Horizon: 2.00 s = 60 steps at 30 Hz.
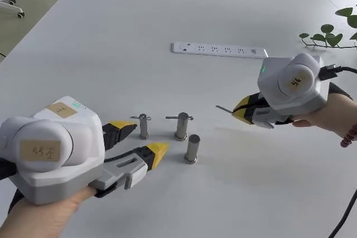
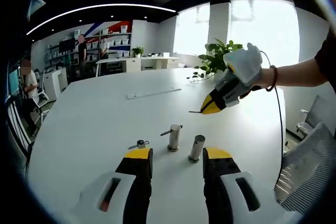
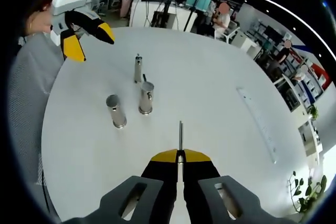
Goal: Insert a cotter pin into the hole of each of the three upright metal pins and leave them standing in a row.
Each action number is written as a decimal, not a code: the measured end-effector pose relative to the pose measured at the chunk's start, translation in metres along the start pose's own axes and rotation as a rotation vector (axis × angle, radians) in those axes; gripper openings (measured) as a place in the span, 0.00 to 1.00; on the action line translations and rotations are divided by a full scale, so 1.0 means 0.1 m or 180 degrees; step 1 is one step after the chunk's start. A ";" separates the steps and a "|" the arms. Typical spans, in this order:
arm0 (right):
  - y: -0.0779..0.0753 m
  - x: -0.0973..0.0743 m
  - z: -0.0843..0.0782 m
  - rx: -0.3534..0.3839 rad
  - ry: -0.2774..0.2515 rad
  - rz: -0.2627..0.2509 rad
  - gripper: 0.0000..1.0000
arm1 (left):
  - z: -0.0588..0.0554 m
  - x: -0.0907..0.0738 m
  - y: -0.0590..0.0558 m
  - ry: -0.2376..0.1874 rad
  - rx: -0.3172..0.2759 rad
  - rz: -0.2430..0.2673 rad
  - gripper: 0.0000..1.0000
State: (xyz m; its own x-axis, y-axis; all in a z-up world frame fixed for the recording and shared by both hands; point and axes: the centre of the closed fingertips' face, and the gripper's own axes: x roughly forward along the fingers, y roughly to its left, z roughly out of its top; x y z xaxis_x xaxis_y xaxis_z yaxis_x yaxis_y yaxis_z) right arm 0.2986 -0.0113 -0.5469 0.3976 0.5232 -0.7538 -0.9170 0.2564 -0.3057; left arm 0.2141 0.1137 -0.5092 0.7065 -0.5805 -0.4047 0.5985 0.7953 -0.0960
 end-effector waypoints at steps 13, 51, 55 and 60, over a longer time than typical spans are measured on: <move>0.34 -0.16 0.40 -0.0295 -0.0354 0.0253 0.00 | 0.16 0.13 -0.16 0.0051 -0.0761 -0.0578 0.30; 0.85 -0.25 0.82 -0.0633 -0.0784 0.0596 0.00 | 0.22 0.22 -0.40 0.0178 -0.1568 -0.1129 0.01; 0.85 -0.26 0.84 -0.0567 -0.0804 0.0611 0.00 | 0.23 0.20 -0.41 0.0140 -0.1480 -0.1156 0.01; 0.86 -0.27 0.85 -0.0435 -0.0844 0.0643 0.00 | 0.26 0.19 -0.42 0.0084 -0.1356 -0.1162 0.00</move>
State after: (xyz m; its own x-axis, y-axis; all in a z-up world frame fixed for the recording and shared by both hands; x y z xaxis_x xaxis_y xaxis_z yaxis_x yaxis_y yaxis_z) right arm 0.2117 0.0663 -0.5033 0.1862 0.7495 -0.6353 -0.9668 0.0246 -0.2543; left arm 0.2121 0.0648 -0.4890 0.4692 -0.8312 -0.2984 0.5933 0.5469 -0.5907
